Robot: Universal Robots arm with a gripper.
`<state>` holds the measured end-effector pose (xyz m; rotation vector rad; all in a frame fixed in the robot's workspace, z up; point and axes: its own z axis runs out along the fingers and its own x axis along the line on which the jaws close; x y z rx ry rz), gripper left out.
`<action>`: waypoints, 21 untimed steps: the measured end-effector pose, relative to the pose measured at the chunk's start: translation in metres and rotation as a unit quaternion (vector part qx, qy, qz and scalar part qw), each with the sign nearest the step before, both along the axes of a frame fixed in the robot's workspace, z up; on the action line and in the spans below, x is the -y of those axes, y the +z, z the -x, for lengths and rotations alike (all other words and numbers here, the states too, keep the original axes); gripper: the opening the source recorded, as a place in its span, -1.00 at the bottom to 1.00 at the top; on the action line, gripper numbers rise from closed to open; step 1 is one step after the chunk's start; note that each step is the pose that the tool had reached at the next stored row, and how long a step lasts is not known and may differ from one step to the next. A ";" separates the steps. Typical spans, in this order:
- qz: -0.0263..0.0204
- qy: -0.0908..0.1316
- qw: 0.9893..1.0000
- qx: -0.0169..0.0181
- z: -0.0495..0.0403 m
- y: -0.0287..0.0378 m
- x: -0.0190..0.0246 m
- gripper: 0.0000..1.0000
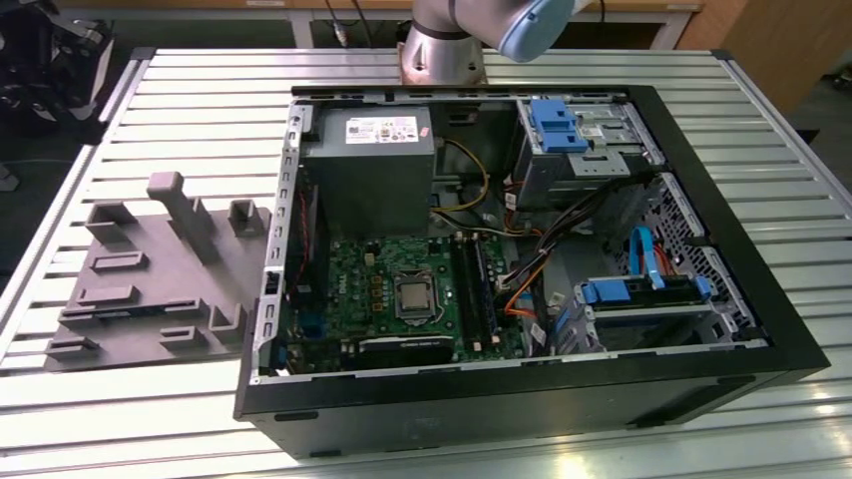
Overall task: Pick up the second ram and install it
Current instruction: 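Reach for the second ram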
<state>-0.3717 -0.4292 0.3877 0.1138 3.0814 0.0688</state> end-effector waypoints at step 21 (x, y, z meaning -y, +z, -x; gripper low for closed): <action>0.000 0.000 1.000 0.000 0.0071 -0.0026 0.0049 -0.79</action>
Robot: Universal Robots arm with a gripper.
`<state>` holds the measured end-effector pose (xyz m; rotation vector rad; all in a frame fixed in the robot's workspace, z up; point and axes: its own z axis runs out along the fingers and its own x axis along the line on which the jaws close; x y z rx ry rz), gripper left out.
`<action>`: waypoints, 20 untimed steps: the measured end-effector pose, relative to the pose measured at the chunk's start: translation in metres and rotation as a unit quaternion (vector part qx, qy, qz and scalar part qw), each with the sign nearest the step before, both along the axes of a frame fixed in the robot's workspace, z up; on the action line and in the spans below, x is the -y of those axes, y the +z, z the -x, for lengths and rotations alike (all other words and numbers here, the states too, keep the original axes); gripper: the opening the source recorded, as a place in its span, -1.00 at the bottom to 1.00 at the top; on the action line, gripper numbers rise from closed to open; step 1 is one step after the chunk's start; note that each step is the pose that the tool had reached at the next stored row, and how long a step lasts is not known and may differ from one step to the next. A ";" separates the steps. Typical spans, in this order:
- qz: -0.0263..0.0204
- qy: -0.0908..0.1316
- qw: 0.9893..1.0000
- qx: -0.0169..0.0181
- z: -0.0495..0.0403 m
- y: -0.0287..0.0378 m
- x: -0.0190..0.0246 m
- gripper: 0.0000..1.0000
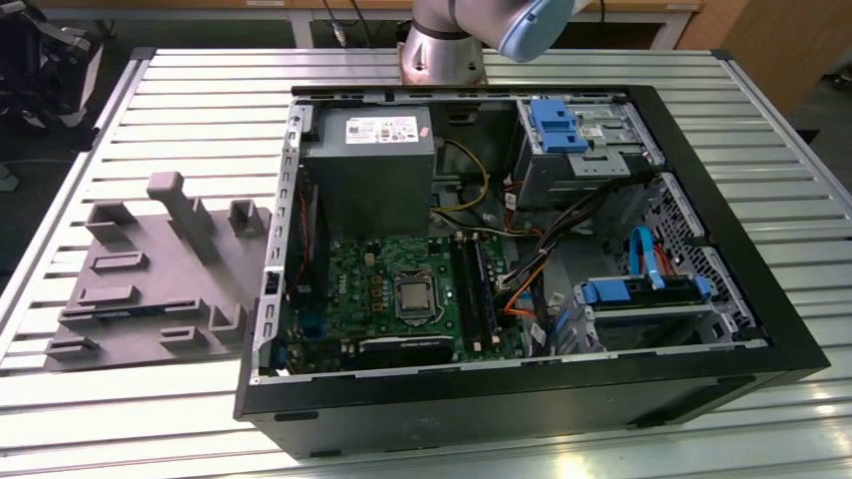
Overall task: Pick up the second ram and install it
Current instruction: 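Reach for the second ram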
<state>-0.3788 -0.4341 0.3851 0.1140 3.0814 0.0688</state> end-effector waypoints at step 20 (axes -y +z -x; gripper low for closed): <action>0.000 0.000 1.000 0.000 0.0044 -0.0010 0.0030 -0.79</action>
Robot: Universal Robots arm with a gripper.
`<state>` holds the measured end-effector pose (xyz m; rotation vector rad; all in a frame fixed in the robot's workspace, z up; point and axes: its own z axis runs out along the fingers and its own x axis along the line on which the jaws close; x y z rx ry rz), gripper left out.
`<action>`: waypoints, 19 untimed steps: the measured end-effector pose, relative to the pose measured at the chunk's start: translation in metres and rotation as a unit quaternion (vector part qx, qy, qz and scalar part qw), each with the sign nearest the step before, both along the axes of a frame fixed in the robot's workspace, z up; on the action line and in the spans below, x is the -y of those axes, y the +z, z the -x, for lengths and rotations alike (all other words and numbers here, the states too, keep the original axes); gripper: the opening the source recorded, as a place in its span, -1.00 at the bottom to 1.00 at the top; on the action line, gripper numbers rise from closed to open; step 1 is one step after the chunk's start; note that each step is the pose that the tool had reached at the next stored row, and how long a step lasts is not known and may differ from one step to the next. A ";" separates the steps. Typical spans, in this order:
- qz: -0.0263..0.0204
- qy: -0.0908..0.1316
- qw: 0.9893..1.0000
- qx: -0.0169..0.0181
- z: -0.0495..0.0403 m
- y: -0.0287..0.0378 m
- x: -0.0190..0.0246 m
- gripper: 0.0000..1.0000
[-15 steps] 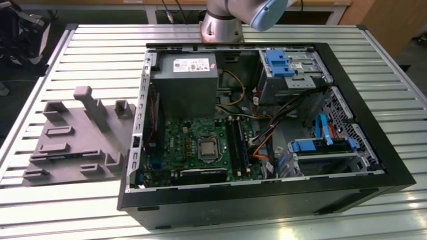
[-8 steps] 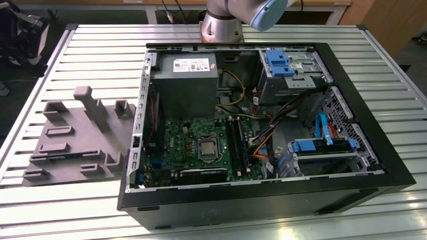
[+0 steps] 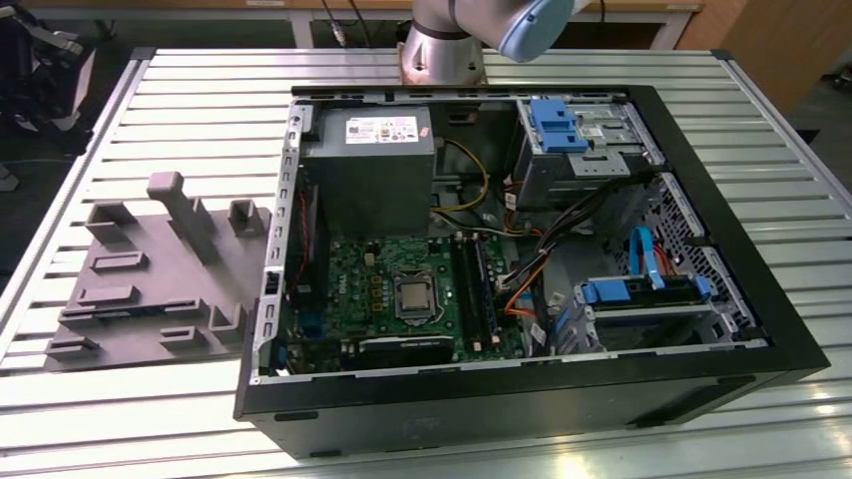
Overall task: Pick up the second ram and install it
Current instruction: 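Reach for the second ram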
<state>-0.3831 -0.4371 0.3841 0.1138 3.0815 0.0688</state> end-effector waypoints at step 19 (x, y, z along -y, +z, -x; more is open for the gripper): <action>0.000 0.000 1.000 0.000 0.0042 -0.0007 0.0031 -0.79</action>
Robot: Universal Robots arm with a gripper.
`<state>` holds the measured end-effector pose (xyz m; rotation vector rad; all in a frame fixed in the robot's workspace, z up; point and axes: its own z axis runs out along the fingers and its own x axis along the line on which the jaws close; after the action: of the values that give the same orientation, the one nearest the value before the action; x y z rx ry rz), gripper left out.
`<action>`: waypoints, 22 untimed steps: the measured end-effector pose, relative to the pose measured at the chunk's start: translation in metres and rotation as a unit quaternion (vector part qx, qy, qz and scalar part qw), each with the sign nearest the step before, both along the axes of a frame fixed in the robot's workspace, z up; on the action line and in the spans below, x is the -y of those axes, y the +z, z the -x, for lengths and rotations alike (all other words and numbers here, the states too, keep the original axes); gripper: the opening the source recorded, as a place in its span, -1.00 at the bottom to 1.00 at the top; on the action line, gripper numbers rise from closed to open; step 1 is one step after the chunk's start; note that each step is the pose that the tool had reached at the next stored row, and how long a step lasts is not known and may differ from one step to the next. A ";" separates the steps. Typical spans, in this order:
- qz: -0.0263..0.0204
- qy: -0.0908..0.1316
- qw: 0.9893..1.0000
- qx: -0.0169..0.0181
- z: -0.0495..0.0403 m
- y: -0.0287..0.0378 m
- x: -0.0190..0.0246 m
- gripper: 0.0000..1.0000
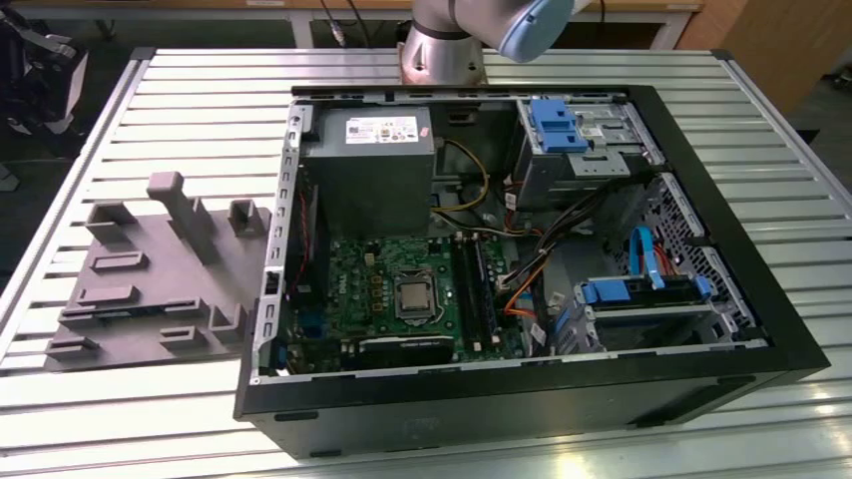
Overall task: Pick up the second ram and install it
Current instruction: 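Reach for the second ram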
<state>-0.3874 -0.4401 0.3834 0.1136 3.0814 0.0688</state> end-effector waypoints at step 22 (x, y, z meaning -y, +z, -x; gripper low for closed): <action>0.000 0.000 1.000 0.000 0.0082 -0.0008 0.0016 -0.79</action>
<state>-0.3956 -0.4417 0.3827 0.1136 3.0814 0.0689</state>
